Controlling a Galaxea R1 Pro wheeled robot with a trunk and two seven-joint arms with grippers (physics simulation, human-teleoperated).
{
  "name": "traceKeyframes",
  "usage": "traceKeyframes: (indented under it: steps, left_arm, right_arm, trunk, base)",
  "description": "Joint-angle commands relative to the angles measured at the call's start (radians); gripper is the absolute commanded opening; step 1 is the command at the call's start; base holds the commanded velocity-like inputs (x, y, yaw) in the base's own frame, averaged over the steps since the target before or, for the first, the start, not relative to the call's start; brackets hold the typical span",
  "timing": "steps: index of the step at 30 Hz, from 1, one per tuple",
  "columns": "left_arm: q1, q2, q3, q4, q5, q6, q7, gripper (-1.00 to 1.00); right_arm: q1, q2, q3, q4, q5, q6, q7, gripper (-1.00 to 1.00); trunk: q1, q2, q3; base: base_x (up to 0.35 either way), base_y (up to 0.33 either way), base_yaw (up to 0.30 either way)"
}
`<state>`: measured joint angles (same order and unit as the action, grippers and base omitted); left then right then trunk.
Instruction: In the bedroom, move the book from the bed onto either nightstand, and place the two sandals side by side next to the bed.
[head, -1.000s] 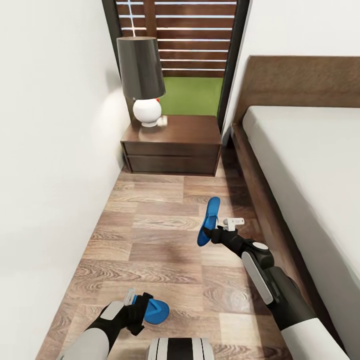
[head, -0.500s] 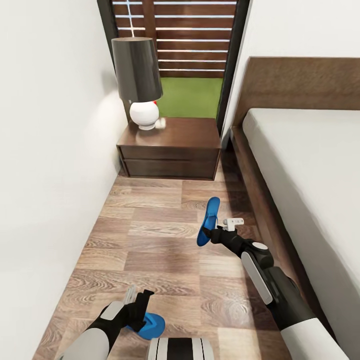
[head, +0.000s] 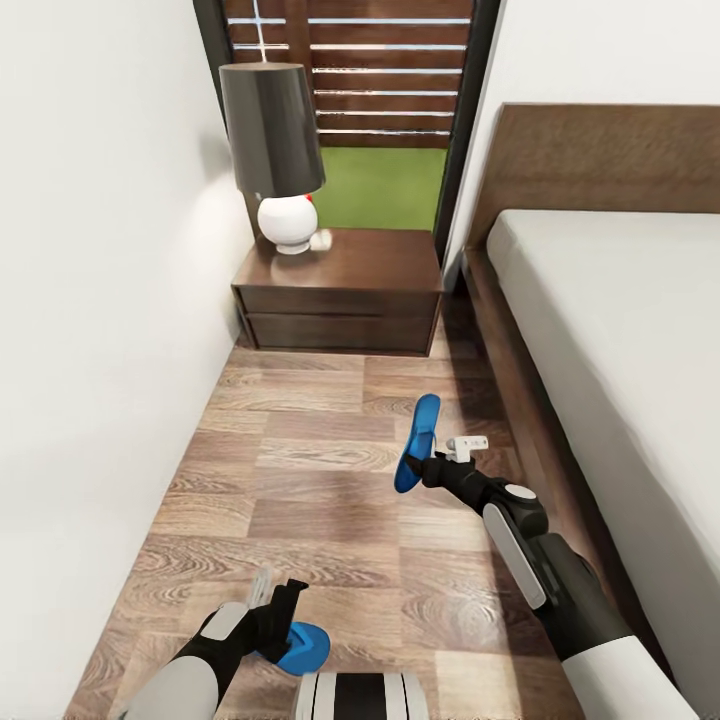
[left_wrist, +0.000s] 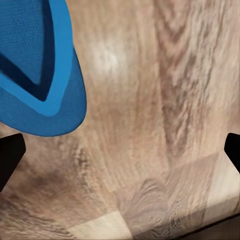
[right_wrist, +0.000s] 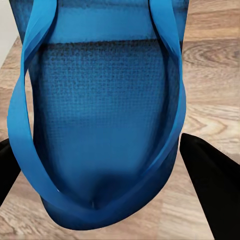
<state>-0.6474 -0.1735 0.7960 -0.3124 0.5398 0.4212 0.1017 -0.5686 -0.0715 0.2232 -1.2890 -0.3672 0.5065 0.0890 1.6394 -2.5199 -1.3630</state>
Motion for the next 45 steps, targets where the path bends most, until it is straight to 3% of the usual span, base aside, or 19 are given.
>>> traceKeyframes:
  steps: [1, 23, 38, 40, 41, 45]
  left_arm:
    - [0.000, -0.001, 0.002, -0.004, 0.011, 0.006, 0.009, 1.00]
    - [0.000, -0.001, 0.002, -0.005, 0.011, 0.004, 0.007, 1.00]
    - [0.000, -0.001, 0.003, -0.008, 0.012, 0.001, 0.012, 1.00]
    - [0.000, -0.001, 0.004, -0.008, 0.012, -0.017, 0.015, 1.00]
    - [0.000, -0.001, 0.005, -0.007, 0.020, -0.057, 0.017, 1.00]
    - [0.000, -0.001, 0.003, -0.002, 0.087, -0.219, 0.018, 1.00]
  right_arm:
    - [-0.001, -0.001, 0.001, -0.001, -0.003, 0.004, 0.000, -1.00]
    - [-0.001, -0.001, 0.001, -0.001, -0.003, 0.004, 0.000, -1.00]
    - [-0.001, 0.000, 0.001, -0.001, -0.003, 0.004, 0.000, -1.00]
    - [-0.001, 0.000, 0.001, -0.001, -0.003, 0.004, 0.000, -1.00]
    - [-0.001, 0.001, 0.001, -0.001, -0.003, 0.004, 0.000, -1.00]
    - [-0.001, 0.001, 0.001, 0.000, -0.003, 0.004, 0.000, -1.00]
  trunk:
    - [0.000, -0.001, -0.005]
    - [0.010, -0.006, -0.090]
    - [0.010, -0.006, -0.090]
    - [0.010, -0.006, -0.090]
    - [0.010, -0.006, -0.090]
    - [0.010, -0.006, -0.090]
  base:
    - [0.000, 0.000, 0.000]
    - [0.000, 0.000, 0.000]
    - [0.000, 0.000, 0.000]
    - [0.000, 0.000, 0.000]
    - [0.000, 0.000, 0.000]
    - [0.000, 0.000, 0.000]
